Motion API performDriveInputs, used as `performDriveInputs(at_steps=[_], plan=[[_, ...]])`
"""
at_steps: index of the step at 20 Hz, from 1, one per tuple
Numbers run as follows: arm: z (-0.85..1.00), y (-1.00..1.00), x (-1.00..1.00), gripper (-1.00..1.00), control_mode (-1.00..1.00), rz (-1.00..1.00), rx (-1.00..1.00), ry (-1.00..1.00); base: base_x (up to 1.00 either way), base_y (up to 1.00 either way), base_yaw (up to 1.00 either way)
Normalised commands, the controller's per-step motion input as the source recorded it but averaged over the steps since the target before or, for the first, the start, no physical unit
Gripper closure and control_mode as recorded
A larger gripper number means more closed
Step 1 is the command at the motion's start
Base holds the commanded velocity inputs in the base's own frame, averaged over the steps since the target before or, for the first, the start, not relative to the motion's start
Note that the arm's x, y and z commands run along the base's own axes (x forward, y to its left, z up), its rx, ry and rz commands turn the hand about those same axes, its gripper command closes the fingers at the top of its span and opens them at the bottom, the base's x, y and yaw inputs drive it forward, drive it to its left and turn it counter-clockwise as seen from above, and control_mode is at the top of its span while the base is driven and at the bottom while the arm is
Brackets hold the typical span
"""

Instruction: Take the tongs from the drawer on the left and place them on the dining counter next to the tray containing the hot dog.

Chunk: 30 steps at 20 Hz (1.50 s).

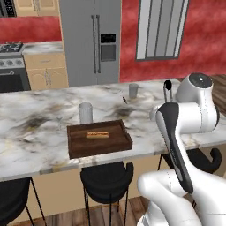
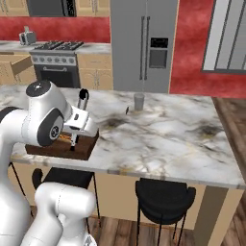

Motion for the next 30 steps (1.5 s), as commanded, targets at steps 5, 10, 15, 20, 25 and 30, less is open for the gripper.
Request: performDriveInputs(at_steps=[5, 10, 15, 20, 25, 30], plan=[[0.0, 0.0, 0.0, 1.0, 1.0, 0.0, 0.0, 0.0, 0.46, 0.18, -0.16], [0.0, 0.0, 0.0, 1.0, 1.0, 0.0, 0.0, 0.0, 0.34, 0.11, -0.13], [0.0, 0.0, 0.0, 1.0, 1.0, 0.0, 0.0, 0.0, 0.03, 0.0, -0.02], [-0.01, 0.01, 0.03, 1.0, -1.0, 0.0, 0.0, 0.04, 0.0, 0.01, 0.0], [-0.04, 0.14, 0.29, 1.0, -1.0, 0.0, -0.02, 0.2, 0.0, 0.0, 0.0], [-0.04, 0.22, 0.37, 1.0, -1.0, 0.0, -0.05, 0.19, 0.0, 0.0, 0.0]])
